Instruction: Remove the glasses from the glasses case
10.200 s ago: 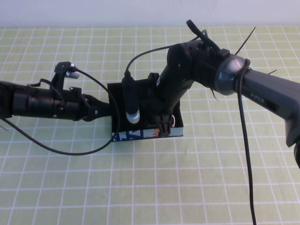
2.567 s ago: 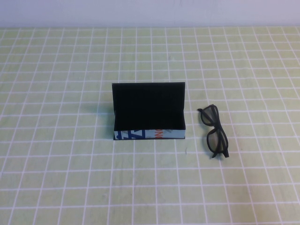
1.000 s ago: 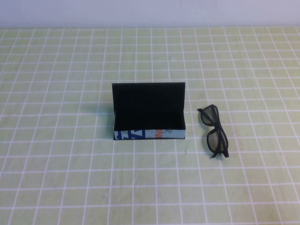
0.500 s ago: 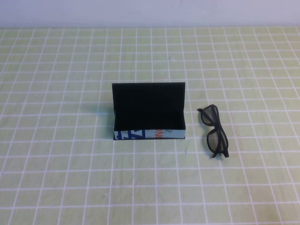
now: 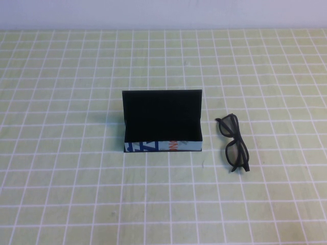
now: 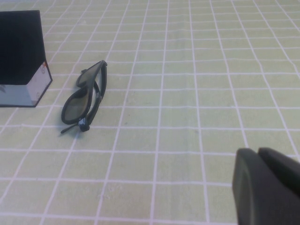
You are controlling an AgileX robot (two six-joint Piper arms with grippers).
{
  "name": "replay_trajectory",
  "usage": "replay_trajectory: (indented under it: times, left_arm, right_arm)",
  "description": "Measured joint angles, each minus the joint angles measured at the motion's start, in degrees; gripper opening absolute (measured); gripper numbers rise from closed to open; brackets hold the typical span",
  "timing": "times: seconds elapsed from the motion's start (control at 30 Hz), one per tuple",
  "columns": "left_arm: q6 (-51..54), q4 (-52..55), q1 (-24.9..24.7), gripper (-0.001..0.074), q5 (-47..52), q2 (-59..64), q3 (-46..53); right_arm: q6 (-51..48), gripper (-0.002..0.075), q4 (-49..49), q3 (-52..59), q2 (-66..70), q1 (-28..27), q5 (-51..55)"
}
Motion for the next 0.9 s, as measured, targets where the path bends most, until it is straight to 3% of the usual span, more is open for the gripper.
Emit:
replay_trajectory:
  times: [0.23,0.9]
  left_arm:
    - [0.0,0.23,0.0,-0.0004,10.4,0.0,0.0]
    - [0.0,0.34,0.0,-0.0004,11.11,-1.27,0.0]
  right_arm:
    - [0.0,-0.0018,0.0,0.0,0.0,0.0,0.0]
    - [0.0,-0.0018,0.0,0.0,0.0,0.0,0.0]
